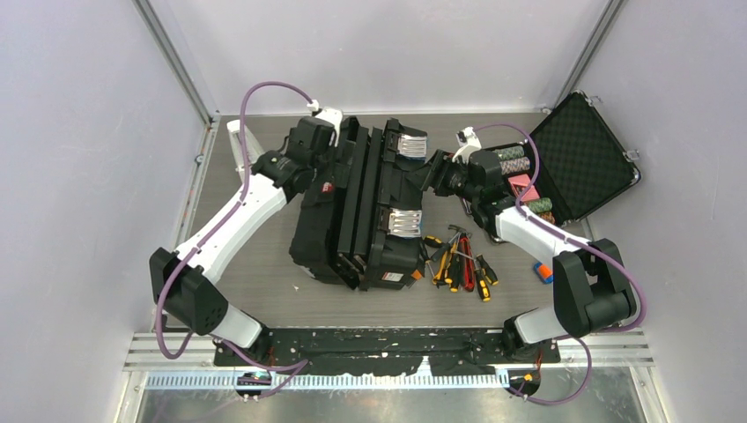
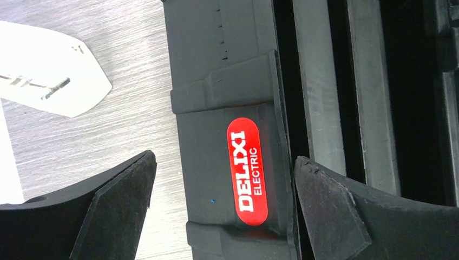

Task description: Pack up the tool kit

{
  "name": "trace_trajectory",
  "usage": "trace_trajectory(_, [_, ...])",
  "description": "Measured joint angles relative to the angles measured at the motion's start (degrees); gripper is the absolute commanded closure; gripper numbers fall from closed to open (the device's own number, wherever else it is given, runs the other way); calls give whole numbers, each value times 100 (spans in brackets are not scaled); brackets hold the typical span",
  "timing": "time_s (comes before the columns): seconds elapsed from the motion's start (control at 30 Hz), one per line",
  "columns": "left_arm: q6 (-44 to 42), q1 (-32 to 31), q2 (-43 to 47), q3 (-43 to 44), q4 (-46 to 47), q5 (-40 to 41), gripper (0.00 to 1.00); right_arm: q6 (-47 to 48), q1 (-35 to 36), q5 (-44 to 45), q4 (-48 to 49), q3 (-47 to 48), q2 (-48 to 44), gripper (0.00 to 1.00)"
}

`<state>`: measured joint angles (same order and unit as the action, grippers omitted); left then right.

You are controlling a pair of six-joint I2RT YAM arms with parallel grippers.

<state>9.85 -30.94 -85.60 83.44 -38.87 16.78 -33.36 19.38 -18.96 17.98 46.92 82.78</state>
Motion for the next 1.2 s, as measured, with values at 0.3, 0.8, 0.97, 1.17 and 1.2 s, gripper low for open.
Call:
trace_trajectory(0.3, [-175, -538, -398, 190, -258, 811, 12, 0, -2, -22, 20, 0, 11, 34])
trace_trajectory(0.8, [-442, -907, -953, 560, -448, 1980, 32, 0, -7, -42, 28, 0, 15, 34])
trace_trajectory(0.97, [-472, -981, -1239, 586, -566, 2284, 37, -2, -11, -63, 44, 0, 24, 34])
trace_trajectory(1.17, [-544, -1040, -1445, 761, -710, 2503, 71, -2, -13, -68, 48, 0, 26, 34])
trace_trajectory(1.2, [-544, -1069, -1453, 761, -719, 2474, 76, -2, -15, -70, 50, 0, 26, 34])
